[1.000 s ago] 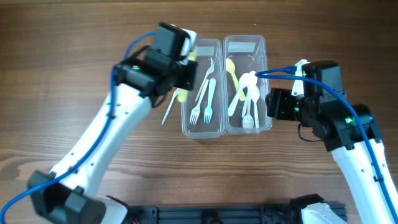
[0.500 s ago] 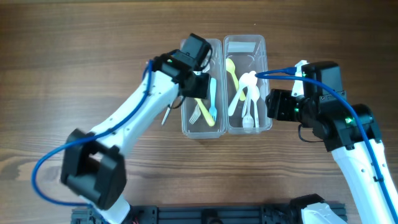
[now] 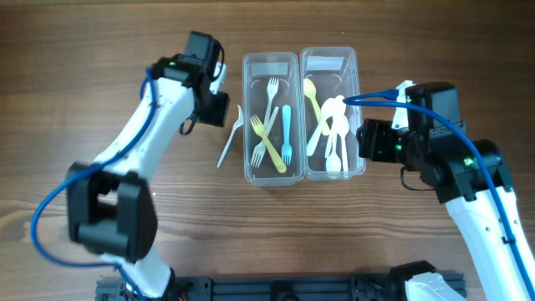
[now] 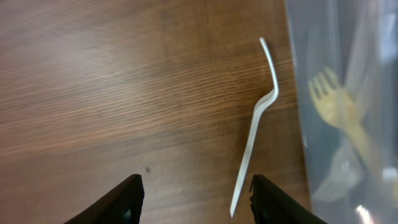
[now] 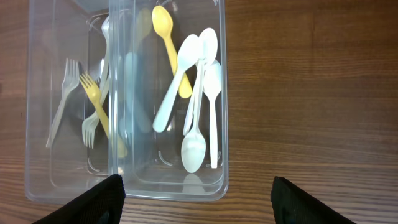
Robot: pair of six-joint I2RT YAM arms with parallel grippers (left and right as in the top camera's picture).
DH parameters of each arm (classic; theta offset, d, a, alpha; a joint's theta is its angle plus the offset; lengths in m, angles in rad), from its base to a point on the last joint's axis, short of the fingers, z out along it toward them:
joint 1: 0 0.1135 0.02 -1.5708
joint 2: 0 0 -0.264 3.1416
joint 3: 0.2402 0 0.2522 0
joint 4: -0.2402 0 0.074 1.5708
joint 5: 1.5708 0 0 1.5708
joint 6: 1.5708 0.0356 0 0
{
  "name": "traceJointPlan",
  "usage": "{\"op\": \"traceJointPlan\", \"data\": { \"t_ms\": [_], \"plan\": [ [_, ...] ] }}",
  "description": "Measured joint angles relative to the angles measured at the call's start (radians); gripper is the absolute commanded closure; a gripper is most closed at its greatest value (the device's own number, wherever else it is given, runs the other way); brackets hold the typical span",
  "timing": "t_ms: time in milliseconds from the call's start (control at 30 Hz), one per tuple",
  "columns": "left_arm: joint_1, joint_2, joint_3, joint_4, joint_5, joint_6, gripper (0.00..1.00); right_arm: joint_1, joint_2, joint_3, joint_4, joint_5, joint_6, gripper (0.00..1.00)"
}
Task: Pack container
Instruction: 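Grasp the last white fork on the table with the left gripper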
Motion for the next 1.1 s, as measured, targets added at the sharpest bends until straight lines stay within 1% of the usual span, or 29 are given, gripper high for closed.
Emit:
{"op": "traceJointPlan", "data": {
  "t_ms": [33,100,233,333,433,533,633,733,800,867,900,967,1000,1100],
  "plan": [
    [0.000,0.014,0.000,0.005,0.004,0.004,0.51,0.000,0.000,0.000,0.000,0.000,0.000,0.25],
    [0.000,0.101,0.000,0.030,0.033,0.026,0.53,0.000,0.000,0.000,-0.004,0.000,0.000,0.26],
    [0.000,0.190,-0.006,0.032,0.085,0.050,0.54,0.000,0.000,0.000,-0.011,0.000,0.000,0.25],
    [0.000,0.197,-0.009,0.036,0.140,0.090,0.50,0.000,0.000,0.000,-0.010,0.000,0.000,0.25],
    [0.000,0.197,-0.009,0.038,0.182,0.124,0.50,0.000,0.000,0.000,-0.007,0.000,0.000,0.25],
    [0.000,0.197,-0.009,0.041,0.195,0.149,0.50,0.000,0.000,0.000,-0.007,0.000,0.000,0.25],
    [0.000,0.197,-0.027,0.078,0.202,0.180,0.48,0.000,0.000,0.000,-0.006,0.000,0.000,0.25],
    [0.000,0.197,-0.068,0.122,0.201,0.196,0.50,0.000,0.000,0.000,-0.006,0.000,0.000,0.25],
    [0.000,0.191,-0.082,0.142,0.205,0.198,0.54,0.000,0.000,0.000,-0.007,0.000,0.000,0.25],
    [0.000,0.185,-0.093,0.154,0.204,0.204,0.67,0.000,0.000,0.000,-0.008,0.000,0.000,0.25],
    [0.000,0.185,-0.095,0.156,0.205,0.205,0.76,0.000,0.000,0.000,-0.008,0.000,0.000,0.25],
    [0.001,0.185,-0.097,0.159,0.206,0.215,0.87,0.000,0.000,0.000,-0.008,0.000,0.000,0.26],
    [0.001,0.185,-0.099,0.159,0.208,0.215,0.89,0.000,0.000,0.000,-0.008,0.000,0.000,0.26],
    [0.001,0.185,-0.103,0.159,0.209,0.217,0.91,0.000,0.000,0.000,-0.009,0.000,0.000,0.26]
  ]
}}
